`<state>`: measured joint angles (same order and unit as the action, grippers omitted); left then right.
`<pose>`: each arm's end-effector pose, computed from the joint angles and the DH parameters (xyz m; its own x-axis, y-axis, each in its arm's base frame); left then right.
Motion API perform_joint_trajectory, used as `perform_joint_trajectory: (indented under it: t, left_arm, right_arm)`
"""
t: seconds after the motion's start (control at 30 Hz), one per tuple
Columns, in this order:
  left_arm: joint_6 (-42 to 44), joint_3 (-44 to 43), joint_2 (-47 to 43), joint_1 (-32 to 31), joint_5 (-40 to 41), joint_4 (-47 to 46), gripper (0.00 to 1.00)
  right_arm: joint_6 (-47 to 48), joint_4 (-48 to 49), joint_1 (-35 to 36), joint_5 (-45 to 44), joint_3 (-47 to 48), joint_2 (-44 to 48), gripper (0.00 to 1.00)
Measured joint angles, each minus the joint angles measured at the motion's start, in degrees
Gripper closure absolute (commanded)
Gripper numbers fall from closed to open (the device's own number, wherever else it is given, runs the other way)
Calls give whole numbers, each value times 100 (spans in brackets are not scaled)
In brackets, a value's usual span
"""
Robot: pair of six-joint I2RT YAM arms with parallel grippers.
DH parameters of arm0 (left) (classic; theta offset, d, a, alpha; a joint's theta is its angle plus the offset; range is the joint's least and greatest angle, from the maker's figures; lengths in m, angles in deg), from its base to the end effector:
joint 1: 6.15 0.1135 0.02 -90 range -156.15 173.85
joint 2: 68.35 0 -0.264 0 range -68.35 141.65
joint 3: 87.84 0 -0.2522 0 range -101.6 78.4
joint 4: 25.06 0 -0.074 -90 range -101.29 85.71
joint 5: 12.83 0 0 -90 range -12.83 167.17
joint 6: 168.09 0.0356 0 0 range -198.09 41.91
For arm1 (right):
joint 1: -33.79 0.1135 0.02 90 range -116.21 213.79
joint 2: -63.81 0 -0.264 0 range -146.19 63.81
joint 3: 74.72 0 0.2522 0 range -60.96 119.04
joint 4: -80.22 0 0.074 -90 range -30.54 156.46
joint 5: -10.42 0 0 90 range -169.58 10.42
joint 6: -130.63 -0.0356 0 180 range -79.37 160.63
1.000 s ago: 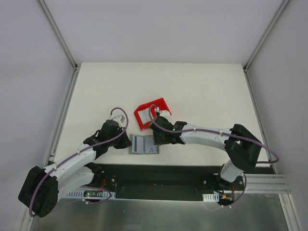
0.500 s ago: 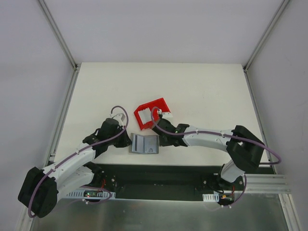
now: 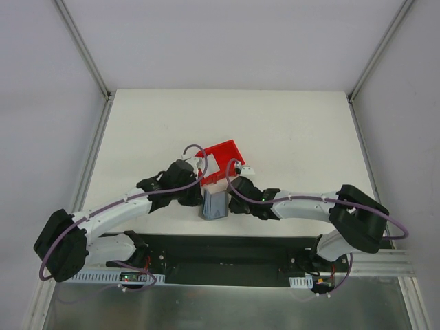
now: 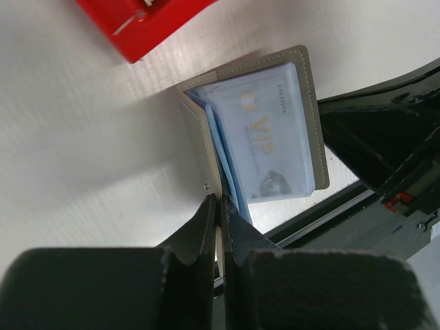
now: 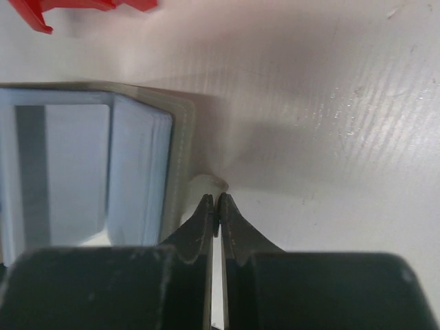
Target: Put the credit cards into the card holder
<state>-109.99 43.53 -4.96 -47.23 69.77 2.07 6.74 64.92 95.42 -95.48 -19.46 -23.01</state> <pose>0.1681 -0.1526 0.2123 -0.8098 0.0108 -0.5866 0.3486 0.8130 -0.4664 0.1484 0.2543 0.1661 -0.7100 -0.1862 -0.6791 -0.4352 0.8742 0.2153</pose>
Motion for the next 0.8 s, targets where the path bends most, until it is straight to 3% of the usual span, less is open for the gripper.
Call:
perform_joint_trajectory:
  t: [0.17,0.43,0.5,0.8]
  left_arm:
    - [-68,-348,479,-280,63,50,100]
    - [-46,-870,1049,-553,74,210,83]
    - [-26,-994,1200,-647,63,219,86]
    - [-61,-1364,1768,-1075,44,240,76]
  right_arm:
    - [-92,267,2,74,-74,0,99]
    - [-151,190,2,-57,-199,275,99]
    - [-146,146,2,-122,-199,376,99]
    - [-153,-138,50,-297,-203,686,99]
